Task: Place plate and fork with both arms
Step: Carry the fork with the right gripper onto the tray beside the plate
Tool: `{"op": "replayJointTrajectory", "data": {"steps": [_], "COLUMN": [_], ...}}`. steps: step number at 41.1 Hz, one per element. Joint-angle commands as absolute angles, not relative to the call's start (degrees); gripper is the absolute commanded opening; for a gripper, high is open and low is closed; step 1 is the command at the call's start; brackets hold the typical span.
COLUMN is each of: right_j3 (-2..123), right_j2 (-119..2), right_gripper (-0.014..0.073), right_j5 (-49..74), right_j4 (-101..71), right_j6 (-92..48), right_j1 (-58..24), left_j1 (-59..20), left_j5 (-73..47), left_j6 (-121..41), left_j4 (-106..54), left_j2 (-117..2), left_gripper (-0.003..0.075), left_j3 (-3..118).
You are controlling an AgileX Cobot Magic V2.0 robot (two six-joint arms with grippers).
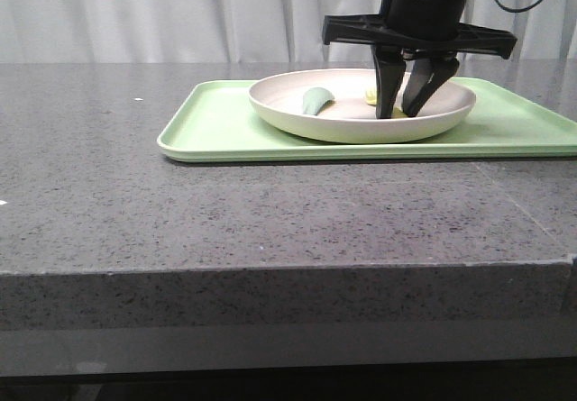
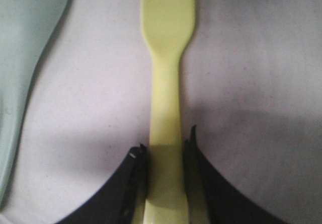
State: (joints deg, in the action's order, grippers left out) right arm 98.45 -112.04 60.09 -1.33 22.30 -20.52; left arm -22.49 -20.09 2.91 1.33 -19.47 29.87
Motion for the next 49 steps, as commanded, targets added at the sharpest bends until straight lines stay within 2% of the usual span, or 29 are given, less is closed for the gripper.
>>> {"op": "replayJointTrajectory", "data": {"steps": [1,24,49], "right_j3": [100.9,100.9,108.8], "right_j2": [-109.0,-106.5,-103.8], "right_gripper": [0.0144,0.0139,0.0140], "right_j5": [59.9,60.3,69.5], "right_j4": [-1.5,-1.4,-1.4], "right_j6": [22.3,22.3,16.4], "right_j1": [-20.6,-19.9,-8.2], "left_j1": [-22.4,-22.4,-22.4], "left_j5": [-15.5,-15.5,-15.5], "left_j6": [3.2,3.2,3.2], "left_j4": [1.4,1.4,1.4], "left_j2": [-19.8,-19.8,-19.8], "left_gripper": [-0.0018,-0.0018,-0.0018], "left_j3": [31.4,31.4,31.4]}}
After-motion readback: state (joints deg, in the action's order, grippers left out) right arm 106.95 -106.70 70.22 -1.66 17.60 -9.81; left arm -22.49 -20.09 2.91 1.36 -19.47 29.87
